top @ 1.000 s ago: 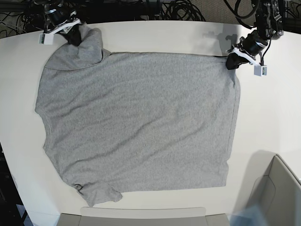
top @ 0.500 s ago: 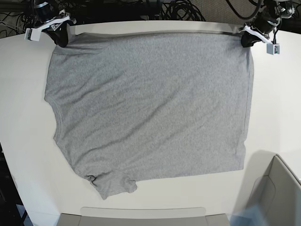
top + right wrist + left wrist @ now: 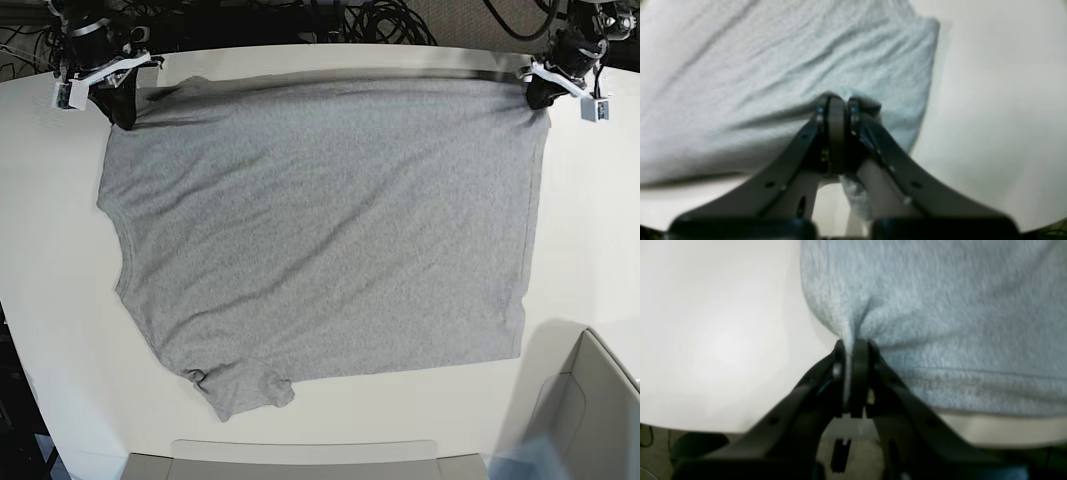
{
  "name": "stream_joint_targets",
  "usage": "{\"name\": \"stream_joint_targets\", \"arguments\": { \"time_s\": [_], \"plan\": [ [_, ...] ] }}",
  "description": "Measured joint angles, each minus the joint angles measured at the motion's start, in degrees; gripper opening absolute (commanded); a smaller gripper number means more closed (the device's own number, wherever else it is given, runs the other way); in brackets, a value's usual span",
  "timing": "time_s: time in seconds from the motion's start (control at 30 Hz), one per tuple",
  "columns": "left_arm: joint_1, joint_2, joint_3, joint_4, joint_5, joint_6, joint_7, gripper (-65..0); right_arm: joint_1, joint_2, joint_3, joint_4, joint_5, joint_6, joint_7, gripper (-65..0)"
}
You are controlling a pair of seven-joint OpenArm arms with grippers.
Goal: Fold the T-shirt properly
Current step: 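Lift both shoulder corners and pull them toward the hem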
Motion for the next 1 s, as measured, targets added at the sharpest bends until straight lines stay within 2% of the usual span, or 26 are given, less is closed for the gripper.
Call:
{"name": "stream_joint_targets", "arguments": {
  "time_s": [0.13, 0.2, 0.4, 0.5, 0.57, 0.6, 0.67, 0.83, 1.0],
  "plan": [
    [-1.8, 0.0, 0.1, 0.1, -0.2, 3.7, 0.1, -65.0, 2.8, 0.0, -0.3, 0.0, -3.4, 0.0, 0.0, -65.0],
    [-2.6, 0.0, 0.1, 0.1, -0.2, 4.5, 0.2, -65.0, 3.8, 0.2, -1.8, 0.0, -6.1, 0.1, 0.1, -65.0],
    [-5.1, 0.1, 0.1, 1.3, -0.3, 12.0, 0.4, -65.0, 8.1, 0.2, -5.6, 0.0, -11.2, 0.2, -0.1, -65.0],
    [-6.1, 0.1, 0.1, 2.4, -0.2, 14.2, 0.4, -65.0, 9.7, 0.2, -7.0, 0.0, -14.5, 0.3, 0.1, -65.0],
    [-6.6, 0.1, 0.1, 3.7, -0.2, 15.6, 1.1, -65.0, 10.9, 0.2, -7.7, 0.0, -15.5, 0.3, -1.5, -65.0],
    [-6.8, 0.0, 0.1, 4.5, -0.2, 16.3, 2.2, -65.0, 11.9, 0.2, -8.1, 0.0, -16.5, 0.3, -4.0, -65.0],
    [-8.7, 0.0, 0.1, 5.2, 0.3, 16.7, 5.2, -65.0, 13.9, 0.5, -8.1, 0.0, -16.8, 0.3, -7.9, -65.0],
    [-16.4, 1.6, 0.1, 5.3, 6.4, 17.1, 10.7, -65.0, 17.5, 0.9, -8.1, -0.1, -16.8, 0.4, -9.5, -65.0],
    [-21.7, 5.0, 0.1, 5.0, 14.5, 16.9, 18.2, -65.0, 20.8, 3.2, -11.5, -1.6, -23.3, 0.3, -9.8, -65.0]
  ]
}}
